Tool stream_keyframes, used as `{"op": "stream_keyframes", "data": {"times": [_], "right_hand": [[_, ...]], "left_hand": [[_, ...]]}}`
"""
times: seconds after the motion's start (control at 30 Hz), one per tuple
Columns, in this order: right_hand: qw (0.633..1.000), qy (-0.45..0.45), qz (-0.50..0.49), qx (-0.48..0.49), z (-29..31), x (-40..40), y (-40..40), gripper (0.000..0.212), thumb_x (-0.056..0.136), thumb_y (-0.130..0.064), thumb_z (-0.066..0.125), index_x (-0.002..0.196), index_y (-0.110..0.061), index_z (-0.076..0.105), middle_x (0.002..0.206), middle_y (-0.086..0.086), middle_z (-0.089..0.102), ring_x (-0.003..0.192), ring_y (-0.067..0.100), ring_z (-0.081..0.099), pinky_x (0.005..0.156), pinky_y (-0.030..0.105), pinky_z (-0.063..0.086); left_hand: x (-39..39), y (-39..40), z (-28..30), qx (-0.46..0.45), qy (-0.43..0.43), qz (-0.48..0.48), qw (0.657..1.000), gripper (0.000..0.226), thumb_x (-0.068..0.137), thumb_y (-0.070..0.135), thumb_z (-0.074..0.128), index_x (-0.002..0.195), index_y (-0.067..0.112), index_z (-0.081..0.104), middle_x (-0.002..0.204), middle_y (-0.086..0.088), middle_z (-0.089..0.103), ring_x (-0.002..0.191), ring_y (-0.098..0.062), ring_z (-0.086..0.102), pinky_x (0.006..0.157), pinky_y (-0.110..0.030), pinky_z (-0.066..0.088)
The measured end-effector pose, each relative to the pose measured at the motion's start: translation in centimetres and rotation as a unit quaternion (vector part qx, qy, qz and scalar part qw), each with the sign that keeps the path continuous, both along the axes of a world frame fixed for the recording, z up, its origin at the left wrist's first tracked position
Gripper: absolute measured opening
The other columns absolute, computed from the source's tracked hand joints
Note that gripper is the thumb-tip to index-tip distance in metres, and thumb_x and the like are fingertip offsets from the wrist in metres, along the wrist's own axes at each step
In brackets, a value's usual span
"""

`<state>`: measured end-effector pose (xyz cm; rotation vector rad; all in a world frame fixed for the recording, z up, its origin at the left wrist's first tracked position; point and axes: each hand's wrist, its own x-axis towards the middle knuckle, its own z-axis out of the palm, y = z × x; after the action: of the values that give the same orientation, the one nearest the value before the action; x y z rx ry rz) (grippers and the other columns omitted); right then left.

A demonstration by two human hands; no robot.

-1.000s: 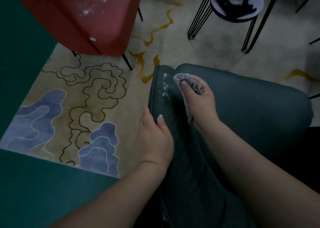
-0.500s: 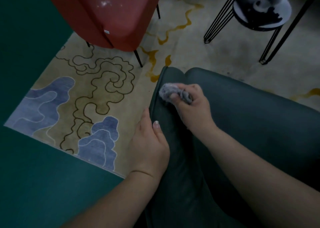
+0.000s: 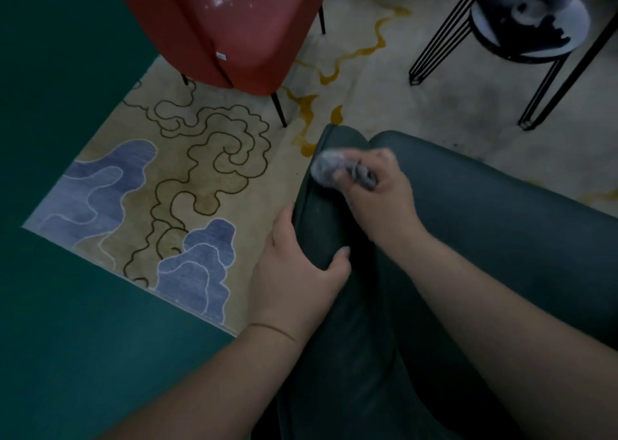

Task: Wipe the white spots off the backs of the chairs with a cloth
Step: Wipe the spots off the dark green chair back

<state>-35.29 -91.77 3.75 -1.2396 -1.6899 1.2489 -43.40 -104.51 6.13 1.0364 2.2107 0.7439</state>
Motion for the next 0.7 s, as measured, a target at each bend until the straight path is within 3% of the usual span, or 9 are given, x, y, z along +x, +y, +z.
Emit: {"op": "stream_keyframes", "data": {"times": [0.1, 0.23, 0.33, 0.4, 0.5, 0.7], "right_hand": [[0.999, -0.008, -0.03, -0.023, 0.5, -1.9, 2.0, 0.025, 0.089, -0.018, 0.065, 0.111, -0.027, 0.068, 0.097, -0.006, 0.04, 0.091, 0.001, 0.052, 0.085, 0.003, 0.038], [0.993, -0.011, 0.091, 0.078, -0.5, 1.0, -2.6, 0.029, 0.081, -0.011, 0.073, 0.108, -0.021, 0.07, 0.093, 0.001, 0.041, 0.084, 0.0, 0.045, 0.078, 0.008, 0.039], [0.986, -0.005, 0.142, 0.083, -0.7, 3.0, -3.3, 0.035, 0.078, -0.007, 0.073, 0.107, -0.026, 0.067, 0.091, 0.001, 0.041, 0.084, 0.004, 0.046, 0.079, 0.008, 0.037], [0.991, -0.028, 0.093, 0.088, -0.7, 2.1, -1.0, 0.038, 0.078, -0.004, 0.074, 0.108, -0.026, 0.065, 0.09, -0.003, 0.039, 0.081, -0.002, 0.044, 0.077, 0.006, 0.036], [1.0, -0.009, 0.011, 0.007, -0.1, -0.3, 1.5, 0.029, 0.083, -0.006, 0.07, 0.109, -0.019, 0.07, 0.09, -0.01, 0.038, 0.08, -0.01, 0.047, 0.08, 0.003, 0.036], [0.989, 0.035, 0.143, 0.009, -1.0, 4.0, -3.4, 0.035, 0.079, 0.0, 0.071, 0.098, -0.029, 0.067, 0.092, 0.001, 0.044, 0.081, -0.005, 0.049, 0.078, 0.008, 0.042]], "left_hand": [[0.0, 0.1, 0.0, 0.004, 0.0, 0.002, 1.0, 0.093, 0.068, 0.053, 0.07, 0.145, 0.025, 0.026, 0.14, 0.003, 0.047, 0.124, -0.015, 0.048, 0.101, -0.037, 0.045], [0.0, 0.1, -0.3, 0.002, 0.008, -0.013, 1.0, 0.09, 0.066, 0.05, 0.068, 0.143, 0.025, 0.03, 0.137, 0.003, 0.049, 0.123, -0.016, 0.049, 0.099, -0.038, 0.045], [-0.1, 0.0, -0.2, 0.003, 0.009, -0.025, 1.0, 0.09, 0.067, 0.049, 0.068, 0.145, 0.026, 0.028, 0.139, 0.003, 0.047, 0.125, -0.015, 0.047, 0.101, -0.037, 0.043], [-0.1, 0.1, -0.2, 0.009, 0.012, -0.027, 1.0, 0.092, 0.068, 0.049, 0.07, 0.146, 0.024, 0.027, 0.141, 0.003, 0.045, 0.126, -0.014, 0.045, 0.103, -0.036, 0.042], [-0.1, 0.0, -0.2, 0.018, 0.013, -0.023, 0.999, 0.093, 0.069, 0.047, 0.071, 0.147, 0.024, 0.026, 0.142, 0.003, 0.044, 0.127, -0.012, 0.044, 0.105, -0.034, 0.041], [-0.1, 0.0, -0.2, 0.022, 0.017, -0.029, 0.999, 0.095, 0.065, 0.048, 0.072, 0.145, 0.025, 0.028, 0.14, 0.003, 0.046, 0.126, -0.014, 0.045, 0.104, -0.035, 0.041]]}}
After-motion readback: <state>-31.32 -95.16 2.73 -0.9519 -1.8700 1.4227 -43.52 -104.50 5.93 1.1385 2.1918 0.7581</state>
